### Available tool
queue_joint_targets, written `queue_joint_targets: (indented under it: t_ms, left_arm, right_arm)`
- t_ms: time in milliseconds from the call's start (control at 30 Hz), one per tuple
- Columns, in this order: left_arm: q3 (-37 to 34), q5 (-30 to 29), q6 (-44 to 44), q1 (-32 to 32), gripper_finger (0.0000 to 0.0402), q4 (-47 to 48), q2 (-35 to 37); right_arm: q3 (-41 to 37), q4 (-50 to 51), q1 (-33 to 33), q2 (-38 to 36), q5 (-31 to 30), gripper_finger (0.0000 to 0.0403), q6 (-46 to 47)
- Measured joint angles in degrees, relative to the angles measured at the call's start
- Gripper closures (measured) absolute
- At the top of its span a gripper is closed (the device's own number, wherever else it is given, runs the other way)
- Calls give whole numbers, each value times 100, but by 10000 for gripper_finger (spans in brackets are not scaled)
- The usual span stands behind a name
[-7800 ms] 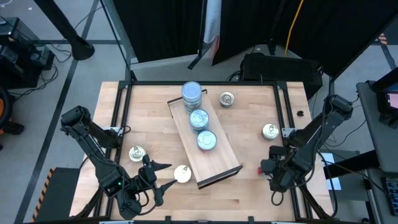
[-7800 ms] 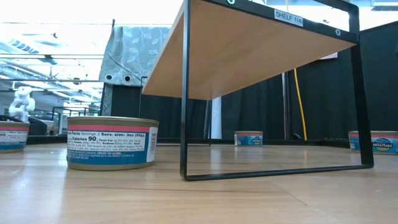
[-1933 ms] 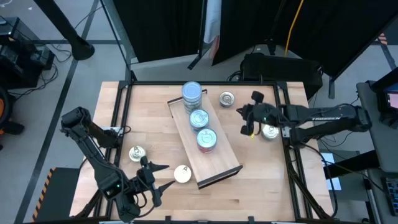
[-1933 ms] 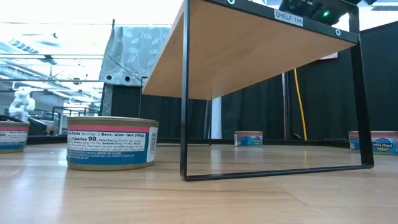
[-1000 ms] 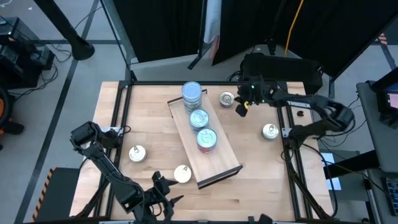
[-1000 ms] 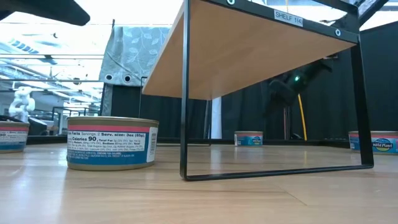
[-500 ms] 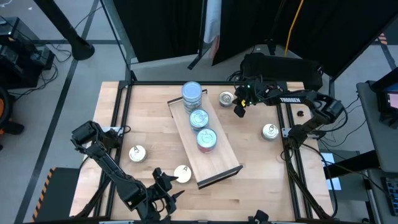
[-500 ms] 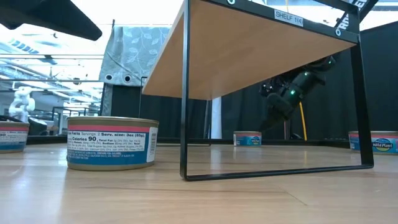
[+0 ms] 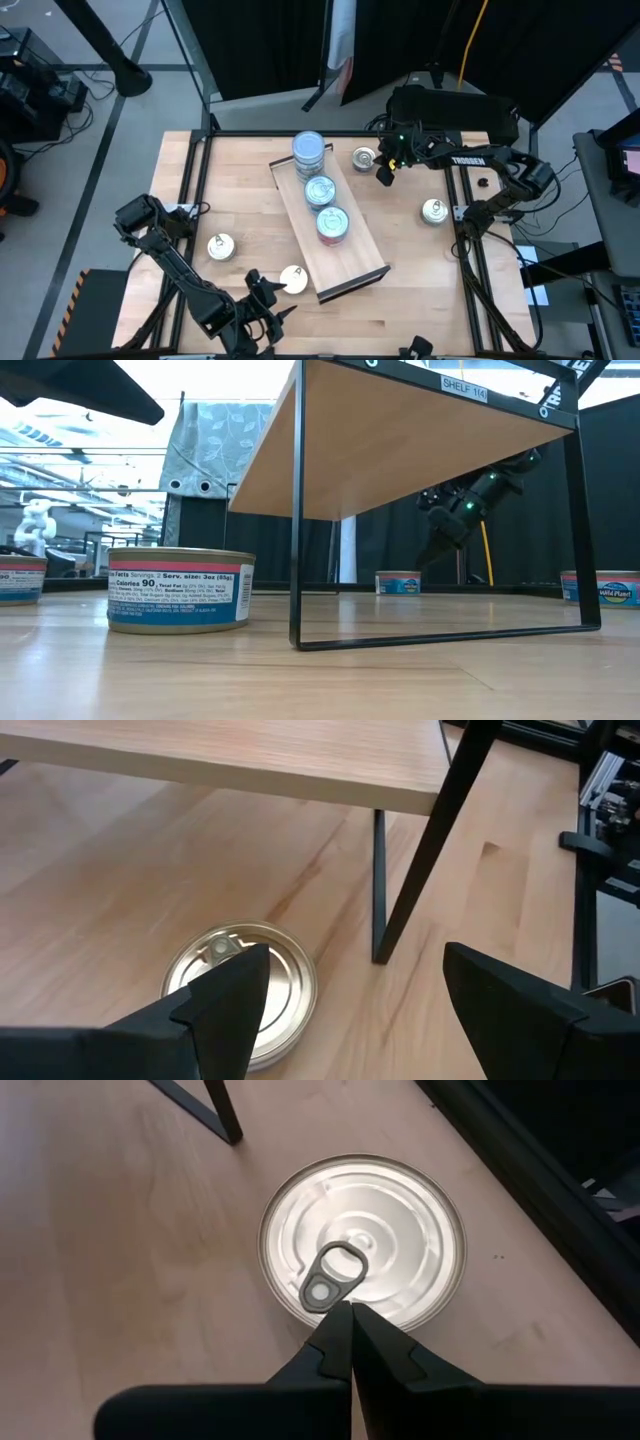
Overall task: Stack canned seafood by type on shelf
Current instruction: Put the top blue and pink tuna can on the shelf
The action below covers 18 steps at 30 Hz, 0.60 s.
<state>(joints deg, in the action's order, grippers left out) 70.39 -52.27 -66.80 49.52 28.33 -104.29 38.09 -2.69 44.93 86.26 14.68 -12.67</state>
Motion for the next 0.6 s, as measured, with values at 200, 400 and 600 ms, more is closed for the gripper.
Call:
queue_joint_targets:
  t_ms: [200,400,600]
  left_arm:
    - [0,-4,-26,0,104,47,0]
    - [0,-6,-29,-1,104,49,0]
    - [0,-9,-29,0,104,49,0]
  right_arm:
    - [0,-1,2,0,-7,402,-2]
    - [0,-26,0,2,-7,402,-2]
    - [0,39,-1,47,-106,402,-15]
